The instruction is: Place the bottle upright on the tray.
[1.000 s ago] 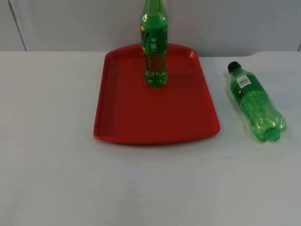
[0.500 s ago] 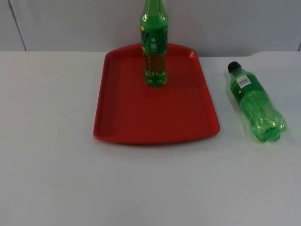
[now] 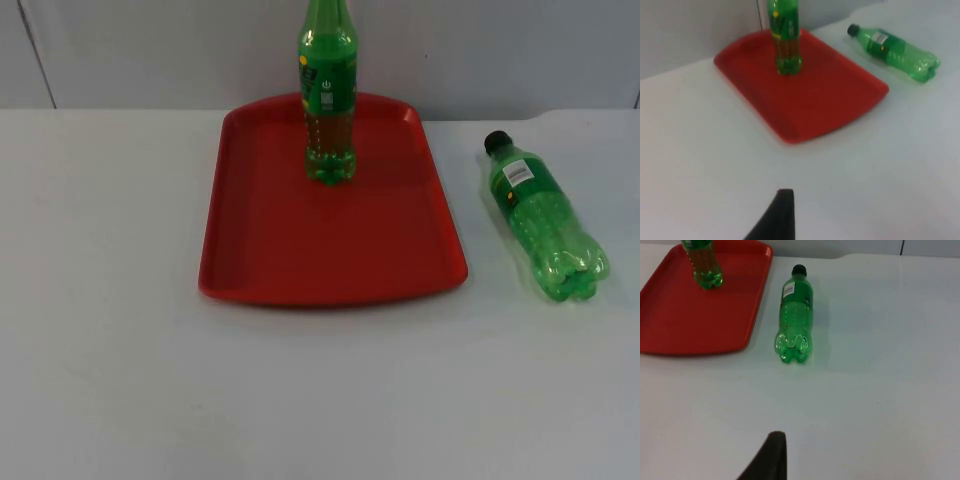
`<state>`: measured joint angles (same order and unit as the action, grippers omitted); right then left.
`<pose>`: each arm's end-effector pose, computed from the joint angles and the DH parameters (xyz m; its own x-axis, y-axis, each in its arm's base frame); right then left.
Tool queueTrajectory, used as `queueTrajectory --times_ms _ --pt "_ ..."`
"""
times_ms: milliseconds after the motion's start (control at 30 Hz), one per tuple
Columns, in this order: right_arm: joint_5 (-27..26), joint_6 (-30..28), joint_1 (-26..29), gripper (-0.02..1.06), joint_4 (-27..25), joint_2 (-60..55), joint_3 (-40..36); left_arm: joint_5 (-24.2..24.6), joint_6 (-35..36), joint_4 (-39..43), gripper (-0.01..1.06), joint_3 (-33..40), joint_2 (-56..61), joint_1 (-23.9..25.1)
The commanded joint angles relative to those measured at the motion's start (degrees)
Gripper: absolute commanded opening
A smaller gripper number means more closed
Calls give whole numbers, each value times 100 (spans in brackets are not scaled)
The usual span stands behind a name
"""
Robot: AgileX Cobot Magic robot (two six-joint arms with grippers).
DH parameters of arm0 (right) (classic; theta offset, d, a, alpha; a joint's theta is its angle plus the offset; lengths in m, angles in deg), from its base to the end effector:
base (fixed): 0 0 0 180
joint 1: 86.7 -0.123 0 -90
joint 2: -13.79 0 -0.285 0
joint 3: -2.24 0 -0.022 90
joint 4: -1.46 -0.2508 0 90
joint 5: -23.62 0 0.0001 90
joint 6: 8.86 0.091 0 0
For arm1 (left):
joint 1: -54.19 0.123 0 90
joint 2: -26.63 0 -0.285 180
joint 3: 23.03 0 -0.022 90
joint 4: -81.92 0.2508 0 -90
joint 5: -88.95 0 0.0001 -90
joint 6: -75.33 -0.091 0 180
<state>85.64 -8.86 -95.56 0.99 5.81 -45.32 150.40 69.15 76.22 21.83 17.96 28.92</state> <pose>-0.0073 -0.0005 0.2804 -0.4578 -0.0675 -0.8865 -0.1586 0.9873 0.0068 -0.0133 -0.0025 0.2945 -0.3496 0.2313 -0.9079 0.5188 0.8547 0.0180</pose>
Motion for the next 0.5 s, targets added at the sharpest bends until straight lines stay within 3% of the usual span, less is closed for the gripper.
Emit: queueTrajectory --times_ms 0,467 --pt "-19 -92 9 105 9 19 -12 85 49 55 105 13 26 -39" --pt "-19 -92 9 105 9 19 -12 12 491 417 105 401 89 -39"
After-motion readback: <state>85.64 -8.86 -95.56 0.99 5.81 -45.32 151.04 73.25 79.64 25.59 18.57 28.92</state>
